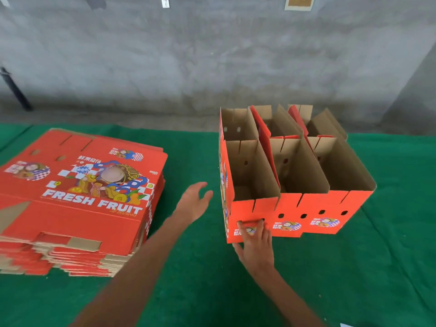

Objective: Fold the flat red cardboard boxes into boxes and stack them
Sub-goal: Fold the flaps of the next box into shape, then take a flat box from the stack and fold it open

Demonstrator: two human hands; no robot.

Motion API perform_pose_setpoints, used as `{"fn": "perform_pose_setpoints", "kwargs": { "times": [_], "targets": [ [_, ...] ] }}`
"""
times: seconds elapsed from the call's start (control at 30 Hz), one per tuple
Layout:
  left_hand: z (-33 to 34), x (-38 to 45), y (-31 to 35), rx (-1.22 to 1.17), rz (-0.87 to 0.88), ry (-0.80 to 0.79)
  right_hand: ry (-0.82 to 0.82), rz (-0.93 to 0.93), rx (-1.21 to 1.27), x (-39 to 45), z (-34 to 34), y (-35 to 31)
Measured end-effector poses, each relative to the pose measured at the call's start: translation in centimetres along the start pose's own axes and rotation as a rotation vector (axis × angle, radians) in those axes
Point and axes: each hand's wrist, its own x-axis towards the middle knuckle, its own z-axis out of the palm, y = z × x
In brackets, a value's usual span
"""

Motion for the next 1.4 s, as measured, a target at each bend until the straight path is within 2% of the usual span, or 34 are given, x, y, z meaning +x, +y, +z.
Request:
{"fn": "perform_pose_setpoints", "kwargs": {
  "times": [0.07,0.2,0.37,0.5,0.63,0.8,0.93,1.03,1.17,1.3,1.4],
  "targets": [
    [-4.5,-0.6,-2.2,0.176,0.045,0.057,0.02,0.007,0.101,-1.5,0.0,-0.6],
    [-12.9,-3.1,-8.5,0.392,0.079,0.302,0.019,0.013,0.243,-5.4,-0.1,-4.3],
    [-20.2,-7.8,-14.9,0.578,-0.152,0.411,-0.111,-0.167,0.598,-5.2,-1.7,-14.3],
    [-25.0,-12.5,-19.5,0.632,-0.373,0.417,-0.242,-0.183,0.869,-4.7,-2.8,-23.6],
    [-29.8,-14.6,-22.2,0.618,-0.43,0.499,-0.144,-0.192,0.961,-4.3,-2.8,-28.8],
    [-32.7,-15.0,-24.1,0.563,-0.478,0.529,-0.114,-0.111,0.836,-4.7,-2.3,-30.7],
    [-33.5,-14.8,-24.5,0.568,-0.467,0.552,-0.082,-0.1,0.846,-4.9,-2.6,-31.3],
    [-34.2,-14.1,-24.2,0.625,-0.497,0.491,-0.045,-0.091,0.883,-4.9,-3.0,-31.4],
    [-34.5,-14.2,-24.1,0.85,-0.479,0.436,0.015,-0.064,1.018,-4.6,-3.8,-30.4],
    [-34.2,-15.3,-22.9,1.13,-0.358,0.382,0.043,-0.086,1.197,-4.9,-5.8,-30.1],
    [-34.5,-16.4,-20.7,1.117,-0.297,0.376,0.066,-0.2,1.269,-5.7,-8.4,-29.9]
  ]
}}
